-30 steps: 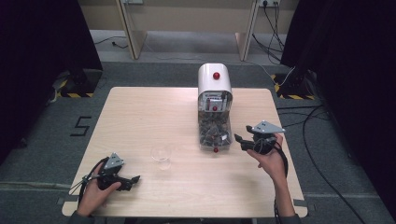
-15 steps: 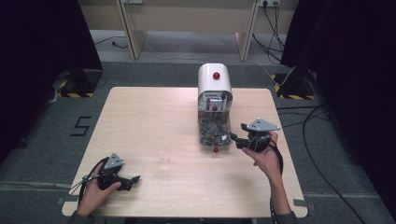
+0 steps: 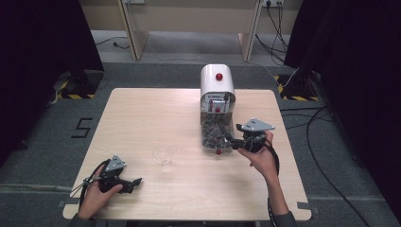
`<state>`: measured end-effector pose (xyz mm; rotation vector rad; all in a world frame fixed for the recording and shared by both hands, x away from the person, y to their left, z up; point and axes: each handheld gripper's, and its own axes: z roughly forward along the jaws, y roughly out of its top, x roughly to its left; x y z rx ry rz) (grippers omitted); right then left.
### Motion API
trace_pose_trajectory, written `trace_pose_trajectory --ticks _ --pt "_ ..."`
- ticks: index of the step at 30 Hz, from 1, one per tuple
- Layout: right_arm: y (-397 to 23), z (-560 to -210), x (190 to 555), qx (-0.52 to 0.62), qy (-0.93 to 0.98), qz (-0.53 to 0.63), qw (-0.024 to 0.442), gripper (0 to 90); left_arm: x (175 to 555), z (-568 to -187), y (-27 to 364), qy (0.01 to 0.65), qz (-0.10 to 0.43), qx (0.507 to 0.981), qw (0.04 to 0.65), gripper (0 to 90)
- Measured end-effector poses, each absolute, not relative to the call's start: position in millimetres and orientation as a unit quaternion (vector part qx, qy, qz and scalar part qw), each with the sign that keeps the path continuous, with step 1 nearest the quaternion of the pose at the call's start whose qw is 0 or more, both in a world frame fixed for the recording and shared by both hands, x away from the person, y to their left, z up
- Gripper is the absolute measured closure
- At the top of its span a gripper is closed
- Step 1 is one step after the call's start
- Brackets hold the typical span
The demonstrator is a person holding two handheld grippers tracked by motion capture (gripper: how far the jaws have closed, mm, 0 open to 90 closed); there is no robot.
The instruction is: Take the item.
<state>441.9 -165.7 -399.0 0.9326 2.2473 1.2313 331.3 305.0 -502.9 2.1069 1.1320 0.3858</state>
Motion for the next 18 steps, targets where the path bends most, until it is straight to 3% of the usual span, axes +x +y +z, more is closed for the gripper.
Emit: trace_pose_trajectory --ticks 18 --pt "-145 -413 461 0.335 0.815 0.433 0.19 40.8 331 -503 305 0.437 0.149 0.814 0.352 0.0"
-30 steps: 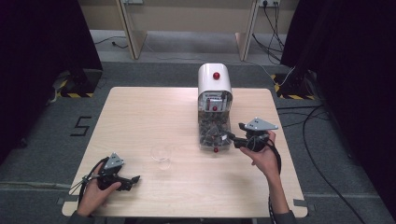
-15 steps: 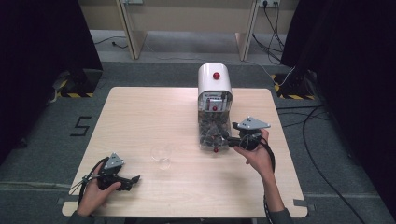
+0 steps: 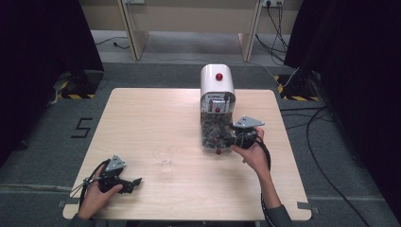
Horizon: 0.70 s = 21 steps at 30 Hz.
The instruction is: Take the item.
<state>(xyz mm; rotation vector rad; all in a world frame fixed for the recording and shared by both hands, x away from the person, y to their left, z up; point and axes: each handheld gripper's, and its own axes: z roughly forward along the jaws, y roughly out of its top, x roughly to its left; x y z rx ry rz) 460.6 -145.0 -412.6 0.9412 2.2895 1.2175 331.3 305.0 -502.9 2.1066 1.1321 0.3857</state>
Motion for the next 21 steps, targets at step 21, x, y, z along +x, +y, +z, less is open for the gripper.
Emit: trace_pose_trajectory --ticks 21 --pt "-130 -426 479 0.34 0.821 0.423 0.174 42.9 331 -503 305 0.437 0.149 0.814 0.352 0.0"
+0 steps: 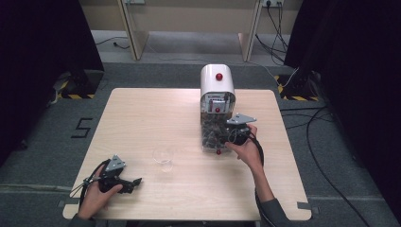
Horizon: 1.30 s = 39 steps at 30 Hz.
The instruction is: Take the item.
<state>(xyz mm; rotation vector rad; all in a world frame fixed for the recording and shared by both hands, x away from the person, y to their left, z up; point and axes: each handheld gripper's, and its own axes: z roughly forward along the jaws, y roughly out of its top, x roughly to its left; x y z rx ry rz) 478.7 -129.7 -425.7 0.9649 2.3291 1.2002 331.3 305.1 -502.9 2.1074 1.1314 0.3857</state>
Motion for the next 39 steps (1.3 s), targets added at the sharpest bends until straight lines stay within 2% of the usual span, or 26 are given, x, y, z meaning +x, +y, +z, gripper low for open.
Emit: trace_pose_trajectory --ticks 25,30,32,33,34,35,39 --pt "-125 -444 486 0.348 0.837 0.393 0.155 47.4 331 -503 305 0.437 0.149 0.814 0.352 0.0" --pt "-125 -449 487 0.363 0.837 0.384 0.141 53.6 331 -503 305 0.437 0.149 0.814 0.352 0.0" --pt "-126 -450 487 0.368 0.834 0.386 0.138 61.3 331 -503 305 0.437 0.149 0.814 0.352 0.0" --pt "-126 -450 487 0.368 0.834 0.386 0.138 61.3 331 -503 305 0.437 0.149 0.814 0.352 0.0" --pt "-127 -450 487 0.371 0.833 0.387 0.134 65.1 331 -503 305 0.437 0.149 0.814 0.352 0.0" --pt "-128 -450 488 0.366 0.835 0.387 0.139 72.7 331 -503 305 0.437 0.149 0.814 0.352 0.0" --pt "-130 -450 487 0.364 0.833 0.391 0.143 79.5 331 -503 305 0.437 0.149 0.814 0.352 0.0"
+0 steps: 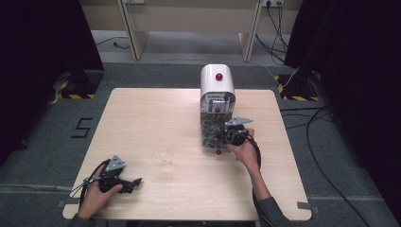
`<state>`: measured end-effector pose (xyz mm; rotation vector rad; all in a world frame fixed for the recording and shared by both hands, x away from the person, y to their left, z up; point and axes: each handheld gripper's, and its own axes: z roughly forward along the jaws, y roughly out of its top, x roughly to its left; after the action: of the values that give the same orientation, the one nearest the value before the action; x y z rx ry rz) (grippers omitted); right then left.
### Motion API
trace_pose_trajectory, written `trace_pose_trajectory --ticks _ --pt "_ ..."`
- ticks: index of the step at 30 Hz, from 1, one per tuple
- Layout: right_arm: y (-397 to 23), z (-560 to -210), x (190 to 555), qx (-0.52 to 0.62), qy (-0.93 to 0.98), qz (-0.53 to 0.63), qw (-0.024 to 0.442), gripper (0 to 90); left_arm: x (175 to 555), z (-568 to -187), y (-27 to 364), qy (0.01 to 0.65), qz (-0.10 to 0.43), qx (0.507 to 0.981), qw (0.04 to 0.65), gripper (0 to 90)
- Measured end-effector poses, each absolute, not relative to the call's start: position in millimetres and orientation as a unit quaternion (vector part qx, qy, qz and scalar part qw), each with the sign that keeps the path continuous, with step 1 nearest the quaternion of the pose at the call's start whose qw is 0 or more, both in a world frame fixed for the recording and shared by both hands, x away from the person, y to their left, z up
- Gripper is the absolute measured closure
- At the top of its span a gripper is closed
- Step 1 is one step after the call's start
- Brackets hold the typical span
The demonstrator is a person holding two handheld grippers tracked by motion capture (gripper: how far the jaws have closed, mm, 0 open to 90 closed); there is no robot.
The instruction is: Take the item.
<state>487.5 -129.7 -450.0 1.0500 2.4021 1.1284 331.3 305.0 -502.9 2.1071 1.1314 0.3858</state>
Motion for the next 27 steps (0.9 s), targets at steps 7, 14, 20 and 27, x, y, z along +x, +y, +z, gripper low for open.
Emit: trace_pose_trajectory --ticks 7,14,20,27 --pt "-131 -446 486 0.352 0.834 0.397 0.152 82.4 331 -503 305 0.437 0.149 0.814 0.352 0.0" --pt "-135 -430 481 0.34 0.826 0.416 0.171 82.7 331 -503 305 0.437 0.149 0.814 0.352 0.0" --pt "-140 -420 477 0.338 0.816 0.431 0.186 82.9 331 -503 305 0.437 0.149 0.814 0.352 0.0" --pt "-143 -414 476 0.338 0.811 0.438 0.19 82.8 331 -503 305 0.437 0.149 0.814 0.352 0.0"
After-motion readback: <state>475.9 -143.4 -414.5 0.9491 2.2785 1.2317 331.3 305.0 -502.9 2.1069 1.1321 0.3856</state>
